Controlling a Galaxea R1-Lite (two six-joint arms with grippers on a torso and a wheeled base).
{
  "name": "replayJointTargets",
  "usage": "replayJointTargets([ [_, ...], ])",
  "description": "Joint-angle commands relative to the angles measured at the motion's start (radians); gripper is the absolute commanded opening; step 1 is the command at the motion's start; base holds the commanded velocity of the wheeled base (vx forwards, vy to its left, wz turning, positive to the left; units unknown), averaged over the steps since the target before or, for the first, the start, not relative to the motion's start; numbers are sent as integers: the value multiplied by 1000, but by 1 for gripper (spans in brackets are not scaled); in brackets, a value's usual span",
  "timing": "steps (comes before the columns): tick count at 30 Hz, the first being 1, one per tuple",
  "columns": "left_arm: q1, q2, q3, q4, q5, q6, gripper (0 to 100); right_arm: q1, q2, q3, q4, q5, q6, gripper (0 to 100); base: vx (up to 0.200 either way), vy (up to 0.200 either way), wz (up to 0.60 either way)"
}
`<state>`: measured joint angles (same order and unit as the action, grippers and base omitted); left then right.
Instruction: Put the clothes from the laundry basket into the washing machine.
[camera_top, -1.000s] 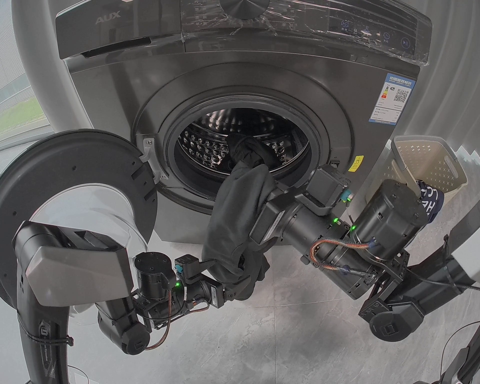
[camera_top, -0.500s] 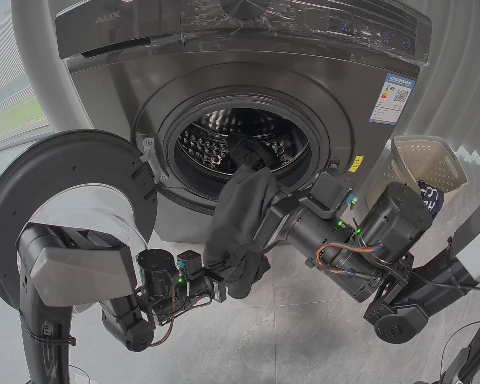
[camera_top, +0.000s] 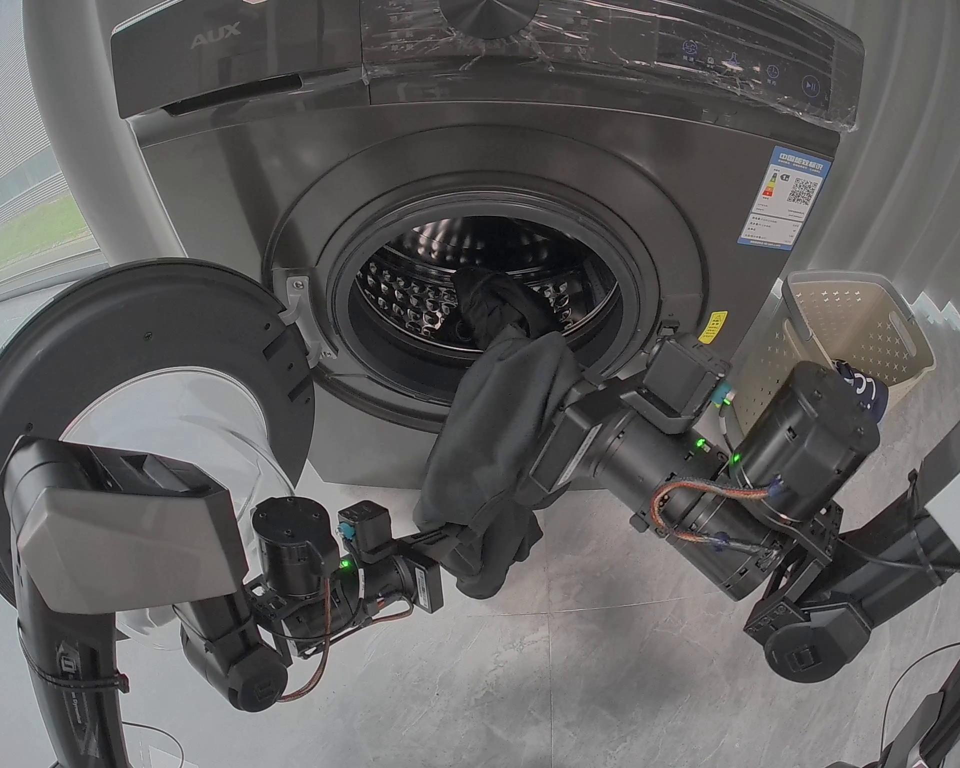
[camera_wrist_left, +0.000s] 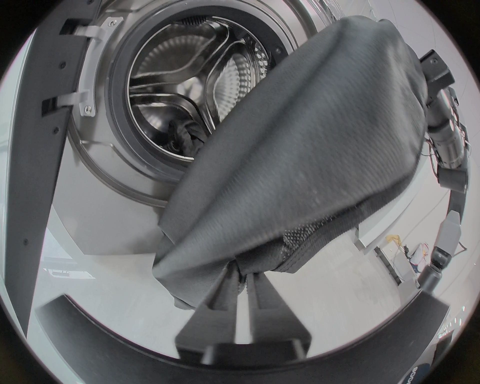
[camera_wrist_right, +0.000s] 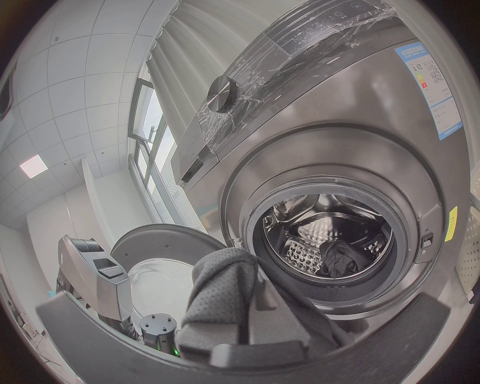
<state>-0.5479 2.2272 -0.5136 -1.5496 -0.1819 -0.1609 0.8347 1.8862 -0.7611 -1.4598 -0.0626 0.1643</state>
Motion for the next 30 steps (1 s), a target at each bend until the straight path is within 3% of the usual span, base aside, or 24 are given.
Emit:
replayJointTargets([
  [1,-12,11,30,-1,-28,6,100,4,2,-9,-1,0,0,0,0,0,0],
  [24,-72,103,-78,-1,-22,4,100,4,10,-29,4,1,0,0,0,0,0],
  [30,-61,141,-152,-1,61,-3,100,6,8,-29,4,0,0,0,0,0,0],
])
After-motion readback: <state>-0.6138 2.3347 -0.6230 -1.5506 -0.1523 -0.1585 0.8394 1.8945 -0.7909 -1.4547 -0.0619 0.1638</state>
